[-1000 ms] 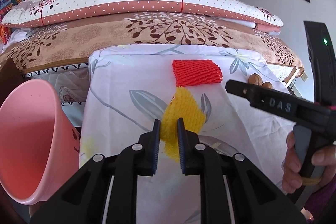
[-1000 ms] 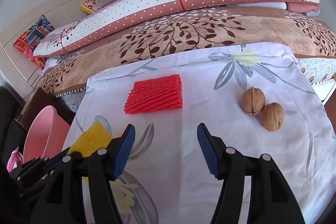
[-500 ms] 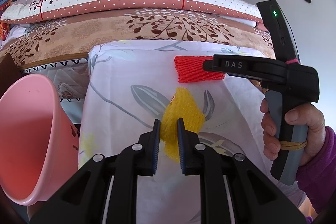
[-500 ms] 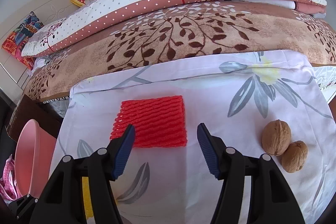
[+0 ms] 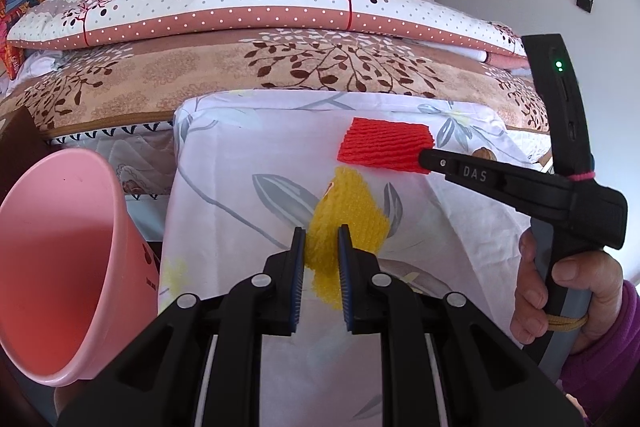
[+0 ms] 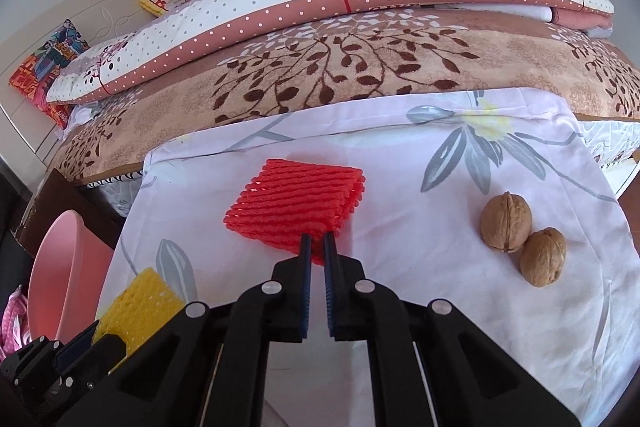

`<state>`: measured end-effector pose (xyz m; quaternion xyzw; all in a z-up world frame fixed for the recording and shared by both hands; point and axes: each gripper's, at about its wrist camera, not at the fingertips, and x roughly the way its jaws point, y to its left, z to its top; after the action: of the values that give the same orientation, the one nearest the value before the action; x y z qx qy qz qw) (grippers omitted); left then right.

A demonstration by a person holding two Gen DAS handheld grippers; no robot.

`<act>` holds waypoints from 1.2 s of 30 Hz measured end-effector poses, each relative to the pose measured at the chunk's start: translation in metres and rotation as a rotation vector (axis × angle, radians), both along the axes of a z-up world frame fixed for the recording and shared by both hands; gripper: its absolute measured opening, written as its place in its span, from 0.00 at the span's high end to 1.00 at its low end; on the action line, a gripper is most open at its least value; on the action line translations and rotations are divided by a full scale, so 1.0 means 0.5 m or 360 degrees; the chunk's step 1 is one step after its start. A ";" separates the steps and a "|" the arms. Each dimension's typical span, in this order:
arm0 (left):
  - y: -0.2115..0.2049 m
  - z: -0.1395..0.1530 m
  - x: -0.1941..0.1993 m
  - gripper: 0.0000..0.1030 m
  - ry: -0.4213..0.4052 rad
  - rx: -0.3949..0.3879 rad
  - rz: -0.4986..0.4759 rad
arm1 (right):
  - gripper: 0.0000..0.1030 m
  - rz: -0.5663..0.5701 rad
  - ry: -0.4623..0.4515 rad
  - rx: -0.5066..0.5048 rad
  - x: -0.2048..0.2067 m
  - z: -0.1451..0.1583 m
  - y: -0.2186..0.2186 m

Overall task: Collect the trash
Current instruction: 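Carry the yellow and red foam nets over the pink bin with both tools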

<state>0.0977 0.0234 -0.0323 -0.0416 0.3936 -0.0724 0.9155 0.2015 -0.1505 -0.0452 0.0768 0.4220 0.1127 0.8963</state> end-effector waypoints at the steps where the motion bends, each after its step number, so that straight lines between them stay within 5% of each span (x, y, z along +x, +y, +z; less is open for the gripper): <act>1: -0.001 0.003 -0.003 0.85 -0.0006 -0.0001 0.0000 | 0.95 0.0001 -0.0017 -0.0001 -0.010 0.007 -0.002; 22: 0.011 0.054 -0.052 0.85 -0.0127 -0.0035 0.0041 | 0.95 -0.0035 -0.0153 0.0083 -0.126 0.094 -0.071; 36: 0.060 0.080 -0.066 0.85 -0.0226 -0.0019 0.0180 | 0.95 0.0129 -0.0157 0.0040 -0.134 0.104 0.010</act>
<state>0.0648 0.0535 0.0076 -0.0641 0.3243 -0.0258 0.9434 0.1343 -0.1454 0.0070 0.0652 0.3786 0.1579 0.9097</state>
